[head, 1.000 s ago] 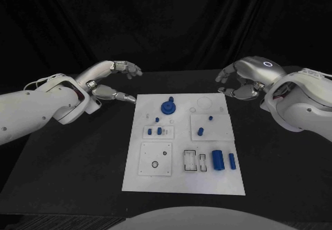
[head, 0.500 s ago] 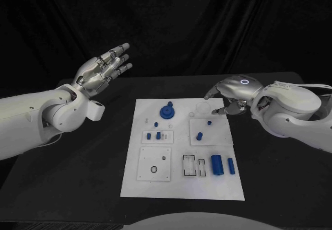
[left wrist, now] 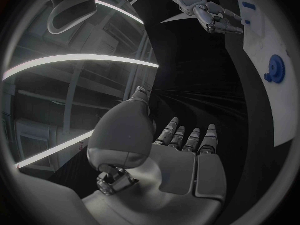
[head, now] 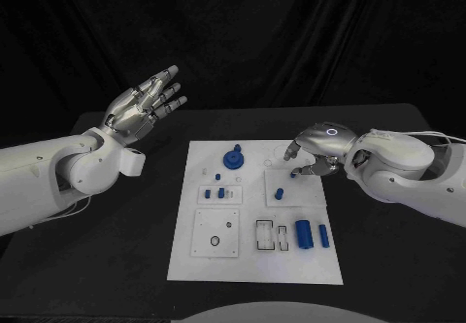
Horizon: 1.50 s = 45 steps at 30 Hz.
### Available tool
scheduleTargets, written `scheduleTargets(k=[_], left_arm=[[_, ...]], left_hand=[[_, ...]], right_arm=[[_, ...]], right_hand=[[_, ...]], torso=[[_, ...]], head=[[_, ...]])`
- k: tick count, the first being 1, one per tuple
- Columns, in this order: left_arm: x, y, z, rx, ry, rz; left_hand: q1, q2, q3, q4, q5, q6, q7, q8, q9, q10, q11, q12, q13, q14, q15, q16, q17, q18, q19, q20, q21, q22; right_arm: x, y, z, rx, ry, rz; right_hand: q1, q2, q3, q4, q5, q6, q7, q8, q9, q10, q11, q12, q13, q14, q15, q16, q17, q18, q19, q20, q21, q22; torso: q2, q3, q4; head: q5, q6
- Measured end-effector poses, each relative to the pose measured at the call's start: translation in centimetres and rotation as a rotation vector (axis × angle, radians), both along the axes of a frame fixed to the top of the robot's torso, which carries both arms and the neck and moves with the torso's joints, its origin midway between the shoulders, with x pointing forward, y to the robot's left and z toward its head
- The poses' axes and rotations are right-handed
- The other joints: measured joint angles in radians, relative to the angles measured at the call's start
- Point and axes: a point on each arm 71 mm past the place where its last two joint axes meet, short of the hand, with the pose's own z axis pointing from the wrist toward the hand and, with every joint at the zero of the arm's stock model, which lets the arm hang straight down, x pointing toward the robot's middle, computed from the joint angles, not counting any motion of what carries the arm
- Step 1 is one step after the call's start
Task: Assemble the parts on the task board
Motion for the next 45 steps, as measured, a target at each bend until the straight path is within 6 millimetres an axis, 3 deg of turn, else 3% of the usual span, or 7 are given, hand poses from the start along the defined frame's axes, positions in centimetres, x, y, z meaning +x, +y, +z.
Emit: scheduleTargets(k=[6,17,25,27,32,45], left_arm=[[-0.1,-0.1,-0.3,-0.012,0.013,-0.012],[-0.1,-0.2,-0.6,-0.021,0.023,-0.024],[-0.2,-0.2,-1.0,-0.025,0.032,-0.031],[-0.2,-0.2,-1.1,-0.026,0.035,-0.033],[-0.2,-0.1,-1.3,-0.026,0.038,-0.032],[-0.2,-0.1,-1.6,-0.027,0.044,-0.033]], left_hand=[[0.02,0.022,-0.013,-0.004,0.023,0.006,0.006,0.0,-0.011,0.0,0.008,0.001,-0.003,-0.001,0.011,0.0,0.0,0.0,0.001,0.019,0.0,-0.003],[0.047,0.049,-0.037,-0.006,0.052,0.009,0.009,0.0,-0.022,0.0,0.023,0.004,-0.003,-0.002,0.03,0.0,0.0,0.0,0.008,0.033,0.0,0.012],[0.062,0.064,-0.052,-0.008,0.074,0.016,0.016,0.0,-0.022,0.001,0.031,0.012,-0.002,0.004,0.043,0.0,0.001,0.0,0.014,0.039,0.0,0.029],[0.075,0.077,-0.059,-0.015,0.087,0.018,0.018,0.0,-0.022,0.001,0.038,0.012,-0.002,0.006,0.045,0.0,0.002,0.0,0.019,0.044,0.0,0.031],[0.101,0.087,-0.069,-0.025,0.108,0.033,0.033,0.0,-0.022,0.009,0.046,0.023,-0.002,0.014,0.053,0.004,0.005,0.0,0.027,0.043,0.005,0.044],[0.149,0.113,-0.091,-0.041,0.168,0.047,0.047,0.0,-0.021,0.012,0.056,0.035,0.0,0.028,0.068,0.019,0.011,0.0,0.05,0.045,0.01,0.065]], right_arm=[[-0.2,0.0,-0.7,0.0,0.017,0.01],[-0.2,-0.1,-1.6,-0.002,0.036,0.011],[0.0,-0.3,-2.0,-0.008,0.045,0.002],[0.1,-0.4,-2.2,-0.01,0.048,-0.002],[0.2,-0.3,-2.5,-0.011,0.054,-0.004],[0.4,-0.2,-3.1,-0.007,0.062,0.0]], right_hand=[[-0.005,0.005,0.009,-0.009,0.005,0.013,0.002,0.0,0.008,0.047,-0.007,0.007,-0.001,0.0,0.0,0.0,0.002,0.0,0.004,0.004,0.001,0.0],[-0.011,-0.001,0.031,-0.014,0.045,0.025,0.004,0.0,0.021,0.082,-0.015,0.012,0.002,0.0,0.0,0.0,0.005,0.0,0.007,0.0,0.004,0.0],[-0.011,-0.001,0.065,-0.024,0.102,0.03,0.009,0.0,0.035,0.094,-0.02,0.012,0.002,0.0,0.0,0.0,0.006,0.0,0.011,-0.004,0.004,0.0],[-0.011,-0.001,0.072,-0.028,0.112,0.039,0.009,0.0,0.036,0.098,-0.016,0.012,0.002,0.0,0.0,0.004,0.009,0.0,0.014,-0.007,0.004,0.0],[-0.011,-0.001,0.089,-0.036,0.112,0.06,0.02,0.006,0.044,0.105,-0.023,0.012,0.003,0.004,-0.004,0.004,0.012,0.0,0.014,-0.007,0.004,0.0],[-0.015,-0.005,0.115,-0.057,0.101,0.12,0.016,0.032,0.072,0.116,-0.024,0.012,0.005,0.004,-0.004,0.004,0.015,0.0,0.018,-0.011,0.004,0.0]], torso=[[-0.001,-0.0001,-0.0001],[-0.003,-0.0001,-0.0006],[-0.003,-0.0007,-0.0006],[-0.003,-0.0008,-0.0006],[-0.002,-0.0011,-0.0004],[-0.002,-0.0012,-0.0002]], head=[[-0.001,-0.001],[-0.001,-0.004],[0.0,-0.005],[0.0,-0.005],[0.0,-0.007],[0.004,-0.011]])
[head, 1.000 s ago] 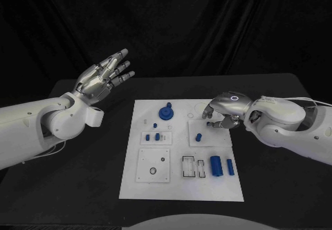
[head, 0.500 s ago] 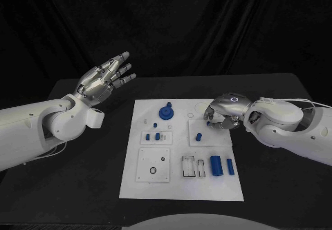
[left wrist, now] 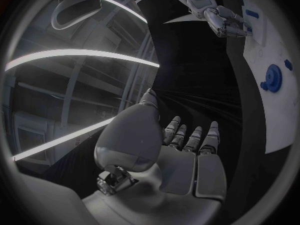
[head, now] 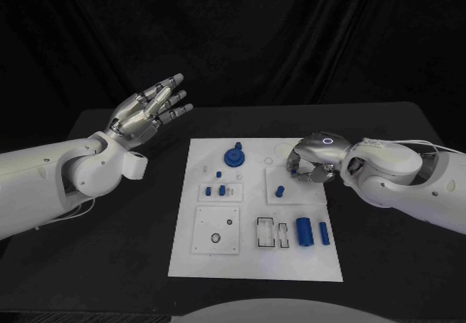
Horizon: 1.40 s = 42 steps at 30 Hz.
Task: Assemble the parts on the task board
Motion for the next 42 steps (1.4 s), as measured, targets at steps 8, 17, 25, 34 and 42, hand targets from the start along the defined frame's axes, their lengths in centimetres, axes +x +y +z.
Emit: scheduleTargets(k=[8,17,25,34,42], left_arm=[[0.04,-0.05,-0.25,0.0,0.005,-0.002],[0.12,0.0,-0.37,0.0,0.007,-0.003],[0.15,-0.02,-0.43,-0.001,0.008,-0.006],[0.17,0.03,-0.47,-0.002,0.009,-0.006],[0.16,0.08,-0.48,-0.002,0.009,-0.005]], left_hand=[[0.023,0.015,-0.014,-0.014,0.032,0.06,0.028,0.008,0.008,0.0,0.007,0.008,0.001,0.009,0.009,0.009,0.003,0.0,0.017,0.001,0.009,0.017],[0.05,0.031,-0.019,-0.044,0.087,0.121,0.046,0.028,0.015,0.001,0.02,0.013,0.002,0.021,0.021,0.026,0.006,0.0,0.041,0.002,0.015,0.03],[0.067,0.039,-0.022,-0.058,0.114,0.136,0.053,0.034,0.016,0.002,0.027,0.018,0.002,0.029,0.021,0.032,0.008,0.0,0.054,0.0,0.019,0.036],[0.072,0.044,-0.02,-0.065,0.125,0.136,0.053,0.034,0.016,0.002,0.027,0.018,0.002,0.032,0.025,0.036,0.008,-0.017,0.061,0.0,0.019,0.039],[0.08,0.046,-0.02,-0.076,0.137,0.136,0.053,0.038,0.016,0.005,0.03,0.018,0.003,0.036,0.028,0.04,0.009,-0.017,0.068,0.0,0.023,0.041]], right_arm=[[-0.03,0.12,-0.08,0.005,-0.001,0.005],[-0.13,0.18,-0.12,0.009,0.001,0.012],[-0.25,0.14,-0.17,0.019,0.0,0.012],[-0.49,-0.12,-0.18,0.034,0.0,0.006],[-0.75,-0.4,0.23,0.05,-0.01,0.003]], right_hand=[[0.0,0.0,0.019,-0.041,0.006,0.03,-0.003,0.024,0.035,0.033,-0.012,0.005,0.007,-0.002,-0.01,0.004,0.004,0.0,0.007,-0.007,0.001,0.0],[0.026,0.004,0.037,-0.081,0.011,0.03,-0.002,0.029,0.062,0.06,-0.018,0.014,0.015,-0.002,-0.016,0.007,0.014,0.0,0.002,-0.013,-0.035,0.0],[0.035,0.013,0.044,-0.096,0.01,0.03,-0.002,0.029,0.069,0.067,-0.018,0.018,0.015,0.002,-0.02,0.007,0.017,0.0,0.002,-0.013,-0.035,0.0],[0.037,0.016,0.044,-0.097,0.007,0.03,-0.002,0.024,0.072,0.067,-0.018,0.014,0.018,0.002,-0.02,0.007,0.017,0.0,0.002,-0.013,-0.035,0.0],[0.031,0.022,0.05,-0.103,-0.025,0.032,-0.004,0.018,0.07,0.072,-0.017,0.001,0.011,0.002,-0.02,0.007,0.021,0.0,0.002,-0.013,-0.037,0.001]], torso=[[0.0,0.0001,0.0],[0.0,0.0002,0.0],[0.0,0.0002,-0.0001],[0.0,0.0002,-0.0001],[0.0,0.0002,-0.0001]], head=[[0.001,-0.002],[0.002,-0.002],[0.004,-0.003],[0.009,-0.005],[0.013,-0.004]])
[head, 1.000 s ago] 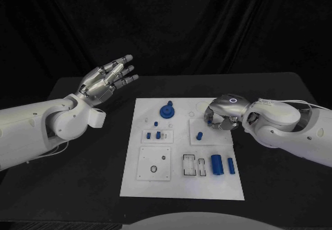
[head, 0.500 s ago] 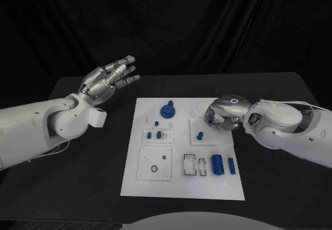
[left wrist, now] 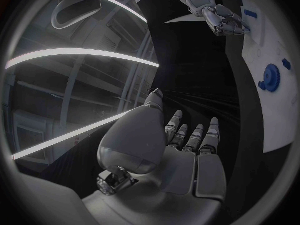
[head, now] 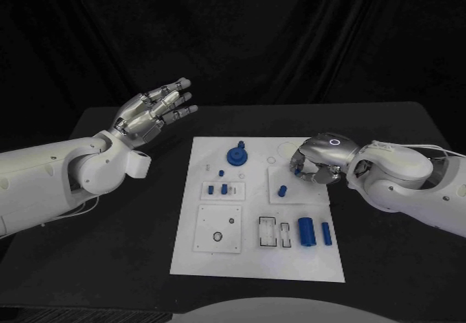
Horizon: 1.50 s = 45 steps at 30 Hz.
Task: Assemble the parts on the task board
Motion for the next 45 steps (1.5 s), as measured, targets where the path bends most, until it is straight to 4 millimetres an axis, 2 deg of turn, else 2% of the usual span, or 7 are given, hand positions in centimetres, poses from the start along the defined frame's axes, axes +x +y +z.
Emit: scheduleTargets(k=[15,19,24,31,36,45], left_arm=[[0.0,-0.1,0.0,0.0,0.0,-0.001],[0.1,-0.2,0.0,0.0,0.0,-0.004],[0.1,-0.3,-0.3,-0.001,0.006,-0.006],[0.1,-0.3,-0.8,-0.001,0.015,-0.009],[0.0,-0.3,-0.9,-0.002,0.017,-0.01],[0.1,-0.4,-1.0,-0.003,0.019,-0.014]], left_hand=[[0.009,0.009,0.003,-0.008,0.019,0.004,0.004,0.0,0.0,0.005,0.012,0.015,0.003,0.004,-0.004,0.004,0.001,0.0,0.007,0.0,0.0,0.0],[0.009,0.009,0.001,-0.015,0.019,0.009,0.009,0.004,0.0,0.009,0.016,0.023,0.004,0.004,-0.004,0.004,0.001,0.0,0.007,0.0,0.0,-0.002],[0.009,0.009,0.001,-0.015,0.022,0.009,0.009,0.004,0.0,0.009,0.016,0.023,0.004,0.004,-0.004,0.004,0.001,0.0,0.007,0.0,0.0,-0.005],[0.014,0.014,0.001,-0.015,0.022,0.009,0.009,0.004,0.0,0.009,0.016,0.023,0.004,0.004,-0.004,0.004,0.001,0.0,0.007,0.0,0.0,-0.007],[0.014,0.014,0.001,-0.015,0.022,0.009,0.009,0.004,0.0,0.009,0.016,0.023,0.004,0.004,-0.004,0.004,0.001,0.0,0.007,0.0,0.0,-0.007],[0.014,0.014,0.004,-0.018,0.022,0.009,0.009,0.004,0.0,0.009,0.016,0.023,0.004,0.003,-0.004,0.004,0.001,0.0,0.007,0.0,0.0,-0.008]], right_arm=[[-0.3,0.6,4.0,0.068,-0.068,0.012],[-1.2,1.7,4.8,0.092,-0.072,0.042],[-2.5,4.1,5.1,0.117,-0.058,0.104],[-3.8,7.5,4.2,0.134,-0.013,0.185],[-4.4,10.0,3.1,0.136,0.024,0.239],[-4.8,13.1,0.2,0.125,0.097,0.288]], right_hand=[[-0.009,0.001,0.003,-0.004,-0.023,0.02,-0.005,-0.004,0.001,0.015,-0.006,-0.005,-0.006,-0.003,-0.003,0.004,0.002,0.0,0.0,0.0,-0.004,0.0],[-0.009,0.001,0.003,-0.004,-0.023,0.02,-0.005,-0.004,0.002,0.017,-0.008,-0.007,-0.007,-0.003,-0.003,0.004,0.003,0.0,0.0,0.0,-0.008,0.0],[-0.009,0.001,0.003,-0.004,-0.023,0.02,-0.005,-0.004,0.002,0.017,-0.008,-0.007,-0.006,-0.003,-0.003,0.004,0.003,0.0,0.0,0.0,-0.012,0.0],[-0.009,0.001,0.003,-0.003,-0.024,0.02,-0.005,-0.004,0.002,0.024,-0.007,-0.01,-0.006,-0.003,-0.003,0.004,0.003,0.0,0.0,0.0,-0.014,0.0],[-0.009,0.0,0.006,-0.006,-0.027,0.02,-0.005,-0.004,0.001,0.024,-0.007,-0.011,-0.006,-0.003,-0.003,0.004,0.003,0.0,0.0,0.0,-0.023,0.0],[-0.013,-0.004,0.009,-0.009,-0.027,0.02,-0.005,-0.006,0.001,0.024,-0.008,-0.011,-0.006,-0.003,-0.003,0.004,0.003,0.0,-0.004,-0.004,-0.031,-0.001]], torso=[[0.0,0.0,0.0],[0.0,0.0,0.0],[0.0,0.0,0.0],[0.0,-0.0001,0.0001],[0.0,-0.0003,0.0002],[0.0,-0.0006,0.0004]], head=[[0.004,0.005],[0.007,0.005],[0.012,-0.001],[0.016,-0.007],[0.027,-0.019],[0.04,-0.042]])
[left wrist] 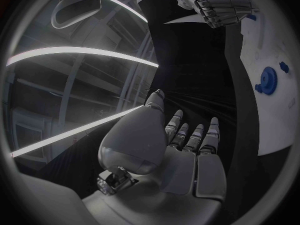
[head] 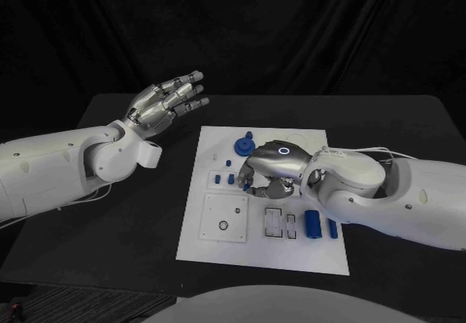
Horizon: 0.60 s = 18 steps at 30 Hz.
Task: Assemble the parts on the task board
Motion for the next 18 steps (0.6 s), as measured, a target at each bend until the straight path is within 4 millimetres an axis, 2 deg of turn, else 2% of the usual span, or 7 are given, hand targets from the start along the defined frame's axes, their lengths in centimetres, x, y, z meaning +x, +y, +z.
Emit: scheduleTargets(k=[2,3,13,18], left_arm=[[0.0,-0.1,0.0,0.0,0.0,-0.002],[0.0,-0.1,0.0,-0.001,0.0,-0.003],[0.0,0.0,-0.1,-0.001,0.002,-0.003],[0.0,0.1,-0.1,-0.002,0.002,-0.003]], left_hand=[[0.0,0.0,0.0,0.0,0.0,0.0,0.0,0.0,0.0,0.0,0.0,0.0,0.0,0.0,0.0,0.0,0.0,-0.002,0.0,0.0,0.0,0.0],[0.0,0.0,0.0,0.0,0.0,0.0,0.0,0.0,0.0,0.0,0.0,0.0,0.0,0.0,0.0,0.0,0.0,-0.016,0.0,0.0,0.0,0.0],[0.009,0.009,0.006,-0.006,0.011,0.0,0.0,0.0,0.0,0.0,0.0,0.004,0.0,0.0,0.0,0.0,0.0,-0.016,0.0,0.0,0.0,-0.002],[0.009,0.009,0.006,-0.006,0.017,0.0,0.0,0.0,0.0,0.0,0.0,0.004,0.0,0.0,0.0,0.0,0.0,-0.015,0.0,0.0,0.0,-0.003]], right_arm=[[-0.2,0.5,-0.6,-0.003,0.014,0.009],[-0.3,0.8,-0.9,-0.005,0.022,0.015],[-1.1,2.3,-2.2,-0.011,0.058,0.054],[-1.2,2.4,-2.3,-0.013,0.064,0.062]], right_hand=[[-0.001,-0.001,0.0,0.0,0.0,0.0,0.0,0.0,0.0,0.002,-0.001,0.0,0.0,0.0,0.0,0.0,0.0,0.0,0.0,0.0,-0.005,0.0],[-0.001,-0.001,0.0,0.0,0.0,0.0,0.0,0.0,0.0,0.002,-0.001,0.0,0.0,0.0,0.0,0.0,0.0,0.0,0.0,0.0,-0.006,0.0],[0.0,-0.001,0.0,0.0,0.0,0.0,0.0,0.0,-0.001,0.003,0.0,-0.002,-0.001,0.0,0.0,0.0,-0.003,0.0,0.0,0.0,-0.016,0.0],[0.001,0.001,0.003,-0.003,0.0,0.0,0.0,-0.001,-0.001,0.003,0.0,-0.004,-0.002,0.0,0.0,0.0,-0.004,0.0,0.0,0.0,-0.017,0.0]], torso=[[0.0,-0.0001,0.0001],[0.0,-0.0001,0.0002],[0.0,-0.0002,0.0003],[0.0,-0.0002,0.0002]], head=[[0.002,-0.003],[0.003,-0.005],[0.005,-0.019],[0.006,-0.02]])
